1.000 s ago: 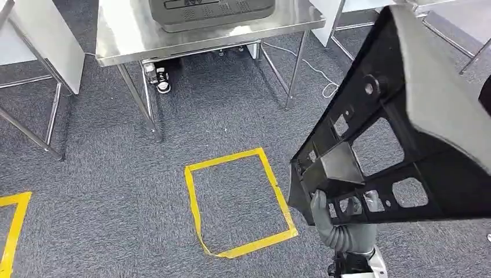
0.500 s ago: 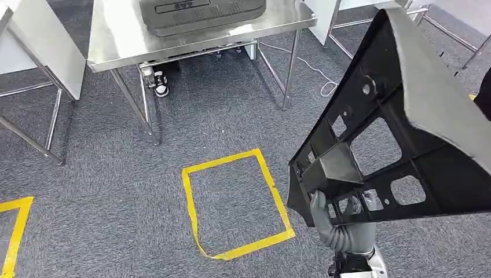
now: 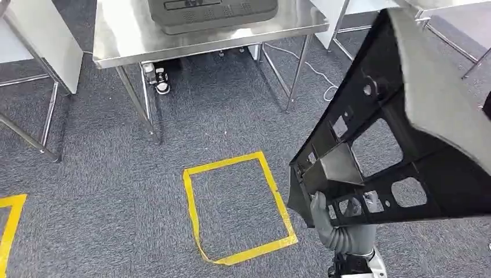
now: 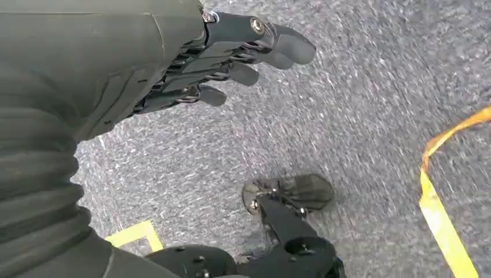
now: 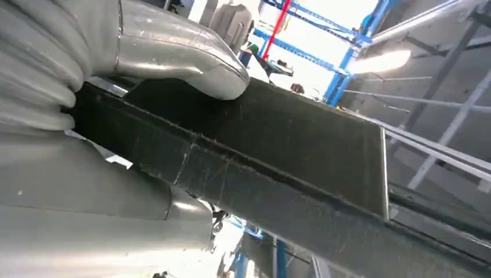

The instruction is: Take the parts from the cabinet and place them on the table.

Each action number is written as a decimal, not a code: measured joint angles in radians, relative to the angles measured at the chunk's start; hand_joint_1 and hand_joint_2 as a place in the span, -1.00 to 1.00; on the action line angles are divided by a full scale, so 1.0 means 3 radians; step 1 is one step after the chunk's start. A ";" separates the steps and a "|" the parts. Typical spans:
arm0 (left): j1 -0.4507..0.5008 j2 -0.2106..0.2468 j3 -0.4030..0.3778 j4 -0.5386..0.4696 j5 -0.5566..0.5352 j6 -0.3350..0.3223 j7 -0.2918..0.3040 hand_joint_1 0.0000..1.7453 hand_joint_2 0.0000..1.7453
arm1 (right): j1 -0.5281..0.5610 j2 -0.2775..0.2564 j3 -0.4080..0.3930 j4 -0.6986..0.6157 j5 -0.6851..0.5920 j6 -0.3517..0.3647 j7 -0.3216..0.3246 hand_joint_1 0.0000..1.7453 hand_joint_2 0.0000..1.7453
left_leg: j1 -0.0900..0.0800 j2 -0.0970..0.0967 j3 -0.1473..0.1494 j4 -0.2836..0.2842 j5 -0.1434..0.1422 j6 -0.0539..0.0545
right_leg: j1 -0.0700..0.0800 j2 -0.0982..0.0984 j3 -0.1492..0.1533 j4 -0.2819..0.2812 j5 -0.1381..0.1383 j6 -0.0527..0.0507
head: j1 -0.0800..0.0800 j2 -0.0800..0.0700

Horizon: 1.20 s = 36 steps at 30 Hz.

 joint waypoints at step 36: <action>0.0002 -0.0013 -0.0041 0.0004 -0.0041 0.0000 0.0046 -1.00 1.00 | 0.0013 0.0031 -0.0036 -0.0003 -0.0024 0.0005 0.0013 1.00 1.00 | -0.0022 -0.0028 0.0129 0.0049 -0.0184 -0.0080 | 0.0011 0.0009 0.0352 -0.0995 0.0560 0.0035 | -0.0004 0.0000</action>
